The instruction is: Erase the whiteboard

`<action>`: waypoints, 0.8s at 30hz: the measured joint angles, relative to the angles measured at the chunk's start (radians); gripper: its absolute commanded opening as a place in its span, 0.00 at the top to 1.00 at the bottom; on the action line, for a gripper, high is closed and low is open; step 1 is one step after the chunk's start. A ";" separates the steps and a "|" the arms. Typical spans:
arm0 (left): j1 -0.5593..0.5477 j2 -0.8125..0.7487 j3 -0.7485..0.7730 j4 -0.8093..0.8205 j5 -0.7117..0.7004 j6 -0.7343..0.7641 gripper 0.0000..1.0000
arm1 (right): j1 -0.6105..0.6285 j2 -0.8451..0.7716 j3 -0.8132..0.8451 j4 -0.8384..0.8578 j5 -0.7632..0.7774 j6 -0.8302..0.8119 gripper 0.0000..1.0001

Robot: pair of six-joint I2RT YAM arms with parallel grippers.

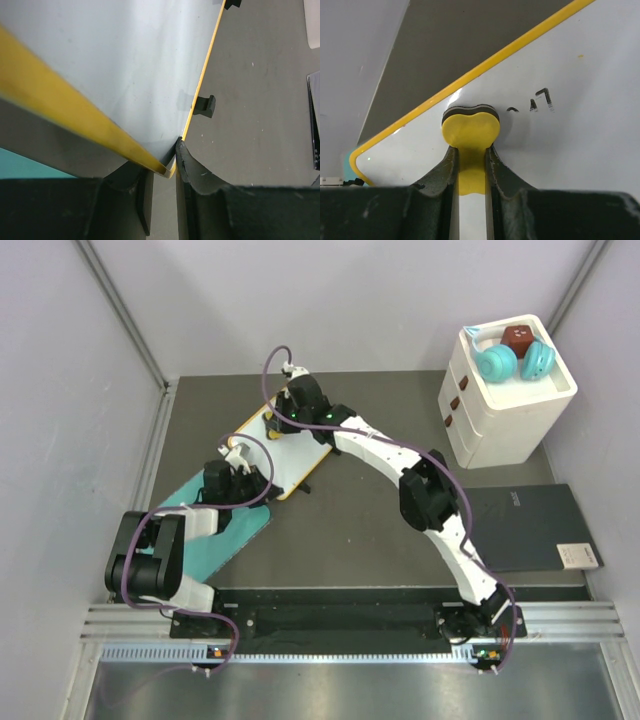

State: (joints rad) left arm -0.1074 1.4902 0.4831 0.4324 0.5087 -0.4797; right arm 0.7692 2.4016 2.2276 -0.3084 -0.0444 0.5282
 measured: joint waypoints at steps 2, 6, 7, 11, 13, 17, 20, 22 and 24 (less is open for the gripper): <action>0.000 0.000 0.000 0.000 0.000 -0.005 1.00 | -0.008 0.003 0.001 0.001 0.000 0.021 1.00; 0.000 0.000 0.000 0.000 0.000 -0.004 1.00 | -0.042 0.003 -0.001 0.003 0.013 0.052 1.00; -0.001 0.000 0.000 0.000 -0.001 -0.003 1.00 | -0.056 0.003 -0.004 0.005 0.018 0.058 1.00; -0.005 0.000 0.000 0.001 0.000 -0.004 1.00 | -0.130 -0.006 -0.069 0.037 0.038 0.069 1.00; -0.005 0.000 0.000 0.003 0.003 -0.004 1.00 | -0.159 -0.011 -0.102 0.041 0.043 0.068 1.00; -0.008 0.000 0.000 0.007 0.003 -0.004 1.00 | -0.176 -0.023 -0.137 0.056 0.047 0.053 1.00; -0.010 0.000 0.000 0.002 0.000 0.000 1.00 | -0.153 -0.060 -0.206 0.088 0.079 0.020 1.00; -0.009 0.000 0.000 0.000 -0.001 0.000 1.00 | -0.124 -0.090 -0.265 0.108 0.103 -0.003 1.00; -0.009 0.000 0.000 -0.001 -0.002 0.000 1.00 | -0.087 -0.126 -0.332 0.126 0.121 -0.013 1.00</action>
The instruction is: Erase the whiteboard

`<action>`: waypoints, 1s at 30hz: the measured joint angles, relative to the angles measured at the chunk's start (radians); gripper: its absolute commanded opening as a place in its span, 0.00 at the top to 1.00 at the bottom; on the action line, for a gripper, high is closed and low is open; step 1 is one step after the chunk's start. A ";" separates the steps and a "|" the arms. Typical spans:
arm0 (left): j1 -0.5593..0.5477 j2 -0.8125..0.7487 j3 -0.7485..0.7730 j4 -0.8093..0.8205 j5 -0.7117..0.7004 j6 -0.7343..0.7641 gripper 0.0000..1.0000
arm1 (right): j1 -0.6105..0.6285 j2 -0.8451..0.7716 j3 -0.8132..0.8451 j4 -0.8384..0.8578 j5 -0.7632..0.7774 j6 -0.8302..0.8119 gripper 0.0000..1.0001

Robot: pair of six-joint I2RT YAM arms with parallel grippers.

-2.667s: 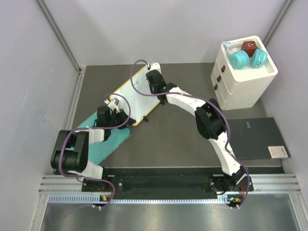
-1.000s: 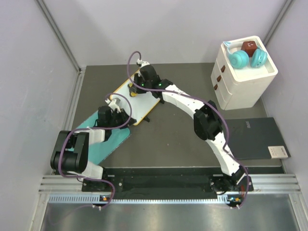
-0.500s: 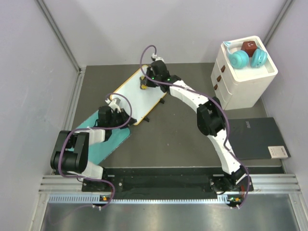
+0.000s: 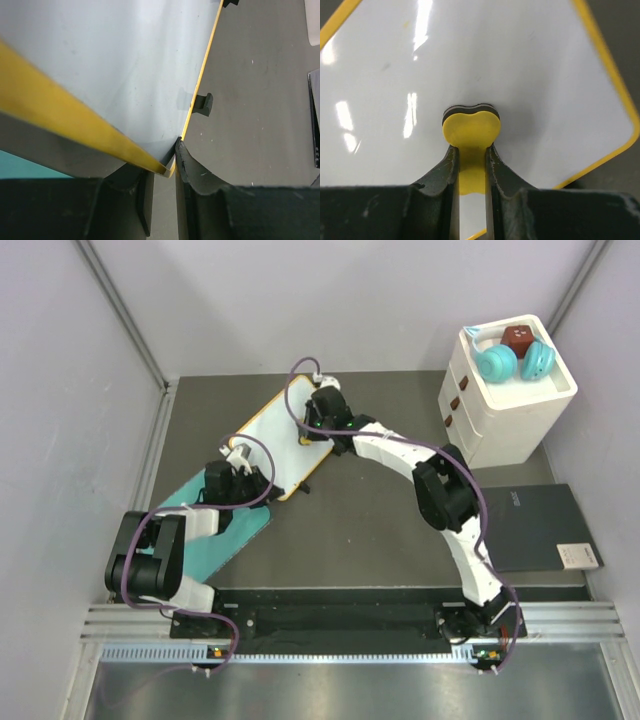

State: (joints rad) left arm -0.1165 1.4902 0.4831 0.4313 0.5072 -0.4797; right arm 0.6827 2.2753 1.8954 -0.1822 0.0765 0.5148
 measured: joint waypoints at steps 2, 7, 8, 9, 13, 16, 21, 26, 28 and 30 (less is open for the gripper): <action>0.000 0.000 0.000 -0.003 -0.005 0.001 1.00 | 0.037 -0.039 -0.074 0.029 0.006 -0.001 1.00; 0.000 0.000 0.000 -0.010 -0.018 0.004 1.00 | 0.119 -0.120 -0.256 0.092 0.001 0.022 1.00; 0.001 0.000 0.000 -0.011 -0.019 0.004 1.00 | 0.130 -0.129 -0.281 0.103 0.002 0.029 1.00; 0.001 0.000 0.000 -0.012 -0.019 0.004 1.00 | 0.137 -0.137 -0.304 0.118 0.000 0.035 1.00; 0.002 0.000 -0.001 -0.014 -0.023 0.004 1.00 | 0.146 -0.148 -0.343 0.158 0.001 0.059 1.00; 0.003 0.000 -0.001 -0.015 -0.023 0.004 1.00 | 0.146 -0.148 -0.344 0.161 0.001 0.071 1.00; 0.003 0.000 -0.001 -0.015 -0.023 0.005 1.00 | 0.148 -0.148 -0.344 0.159 0.015 0.080 1.00; 0.003 0.000 -0.001 -0.014 -0.023 0.009 1.00 | 0.140 -0.151 -0.344 0.155 0.032 0.081 1.00; 0.003 0.000 -0.001 -0.013 -0.023 0.012 1.00 | 0.131 -0.153 -0.343 0.147 0.032 0.080 1.00; 0.002 0.000 -0.001 -0.012 -0.023 0.013 1.00 | 0.113 -0.153 -0.339 0.127 0.034 0.073 1.00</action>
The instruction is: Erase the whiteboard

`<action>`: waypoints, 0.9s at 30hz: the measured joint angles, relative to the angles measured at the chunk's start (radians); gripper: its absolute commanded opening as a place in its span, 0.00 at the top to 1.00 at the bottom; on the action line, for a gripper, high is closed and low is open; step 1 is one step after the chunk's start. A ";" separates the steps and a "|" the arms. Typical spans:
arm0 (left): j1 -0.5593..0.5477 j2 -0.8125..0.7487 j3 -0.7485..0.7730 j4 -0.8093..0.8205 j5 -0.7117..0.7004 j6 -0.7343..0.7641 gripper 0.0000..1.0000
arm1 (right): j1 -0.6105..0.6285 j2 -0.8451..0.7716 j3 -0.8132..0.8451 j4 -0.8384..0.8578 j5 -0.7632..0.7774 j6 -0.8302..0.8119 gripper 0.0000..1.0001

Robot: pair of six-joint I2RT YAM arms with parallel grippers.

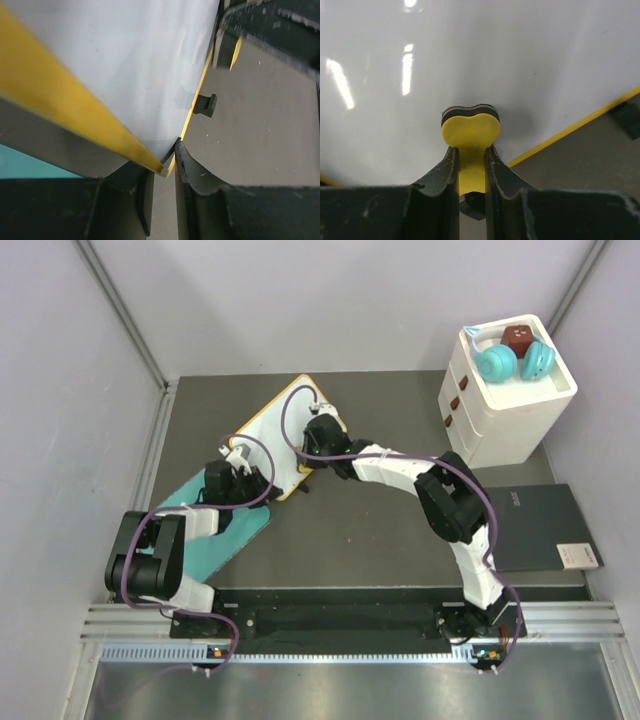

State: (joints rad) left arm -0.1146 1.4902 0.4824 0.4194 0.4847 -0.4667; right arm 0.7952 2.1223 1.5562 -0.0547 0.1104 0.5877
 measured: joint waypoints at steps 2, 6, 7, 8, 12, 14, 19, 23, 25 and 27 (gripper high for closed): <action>-0.001 0.000 0.000 0.005 0.000 0.006 1.00 | -0.028 0.000 0.010 -0.028 0.024 -0.018 1.00; -0.003 -0.003 0.000 0.010 0.000 0.024 1.00 | -0.090 0.000 0.024 -0.059 0.086 -0.058 1.00; -0.004 -0.003 0.000 0.010 0.000 0.026 1.00 | -0.105 -0.001 0.024 -0.063 0.101 -0.066 1.00; -0.004 -0.003 0.000 0.010 0.000 0.028 1.00 | -0.117 -0.003 0.024 -0.067 0.113 -0.072 1.00; -0.004 -0.003 0.000 0.013 0.000 0.031 1.00 | -0.132 -0.045 -0.020 -0.058 0.124 -0.096 1.00; -0.004 -0.003 0.000 0.013 0.000 0.033 1.00 | -0.127 -0.091 -0.066 -0.057 0.117 -0.105 1.00; -0.004 -0.009 0.000 0.013 -0.001 0.041 1.00 | -0.121 -0.209 -0.171 -0.064 0.105 -0.125 1.00; -0.005 -0.009 0.000 0.013 -0.002 0.046 0.96 | -0.121 -0.285 -0.277 -0.088 0.102 -0.134 1.00; -0.005 -0.010 0.000 0.013 -0.002 0.047 0.92 | -0.121 -0.311 -0.329 -0.114 0.100 -0.134 1.00; -0.005 -0.010 0.000 0.013 -0.002 0.047 0.86 | -0.121 -0.323 -0.373 -0.148 0.098 -0.133 1.00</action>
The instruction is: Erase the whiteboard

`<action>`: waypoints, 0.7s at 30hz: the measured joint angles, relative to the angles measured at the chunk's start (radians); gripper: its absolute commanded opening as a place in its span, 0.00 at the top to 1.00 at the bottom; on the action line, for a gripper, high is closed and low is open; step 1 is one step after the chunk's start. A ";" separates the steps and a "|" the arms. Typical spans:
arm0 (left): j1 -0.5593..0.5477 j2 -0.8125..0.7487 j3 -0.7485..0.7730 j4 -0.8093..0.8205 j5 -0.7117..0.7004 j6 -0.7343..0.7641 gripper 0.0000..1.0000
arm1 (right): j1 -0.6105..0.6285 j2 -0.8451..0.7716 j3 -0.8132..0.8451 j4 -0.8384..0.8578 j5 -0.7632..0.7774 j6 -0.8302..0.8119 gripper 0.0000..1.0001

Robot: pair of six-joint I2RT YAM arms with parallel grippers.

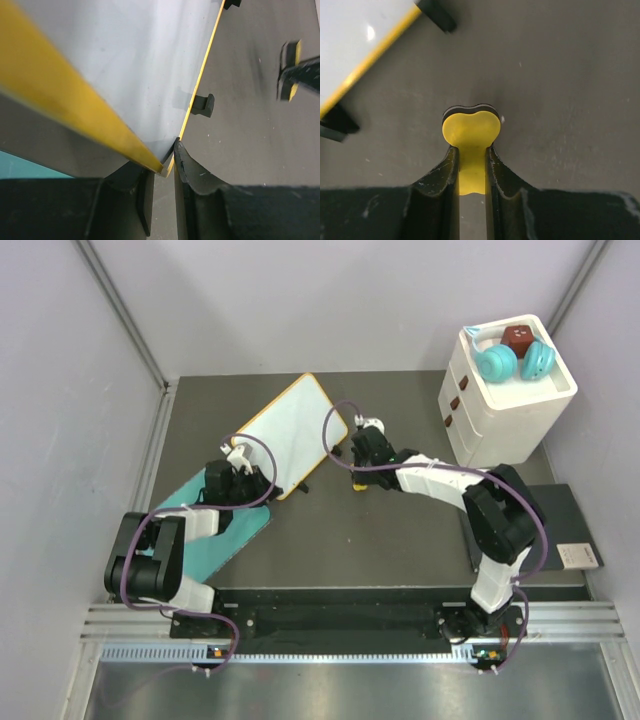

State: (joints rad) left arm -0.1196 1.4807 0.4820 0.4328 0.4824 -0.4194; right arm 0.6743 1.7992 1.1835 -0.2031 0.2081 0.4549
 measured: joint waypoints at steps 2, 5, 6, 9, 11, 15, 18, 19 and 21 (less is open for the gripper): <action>0.000 -0.002 -0.001 0.000 -0.001 0.000 0.81 | 0.000 -0.001 -0.034 -0.029 -0.003 0.003 1.00; 0.000 -0.007 -0.003 -0.001 -0.002 0.003 0.70 | 0.000 -0.001 -0.078 -0.062 -0.023 0.013 1.00; 0.000 -0.008 -0.003 -0.001 -0.004 0.003 0.68 | 0.000 -0.001 -0.086 -0.068 -0.030 0.014 1.00; -0.001 -0.008 -0.008 -0.015 -0.013 0.010 0.60 | 0.002 -0.004 -0.097 -0.064 -0.042 0.021 1.00; -0.001 -0.008 -0.013 -0.022 -0.021 0.015 0.53 | 0.005 -0.008 -0.106 -0.053 -0.047 0.025 0.96; -0.001 -0.016 -0.021 -0.027 -0.025 0.027 0.48 | 0.014 -0.023 -0.137 -0.018 -0.053 0.028 0.74; -0.001 -0.030 -0.030 -0.027 -0.027 0.030 0.45 | 0.021 -0.032 -0.155 0.004 -0.058 0.032 0.61; -0.001 -0.036 -0.033 -0.027 -0.027 0.029 0.44 | 0.024 -0.034 -0.160 0.010 -0.060 0.035 0.57; -0.001 -0.046 -0.038 -0.026 -0.027 0.029 0.41 | 0.030 -0.039 -0.177 0.024 -0.064 0.038 0.48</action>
State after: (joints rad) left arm -0.1204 1.4345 0.4438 0.4065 0.4553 -0.3901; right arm 0.7040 1.7599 1.0069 -0.1787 0.1436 0.4931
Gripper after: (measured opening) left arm 0.550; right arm 0.411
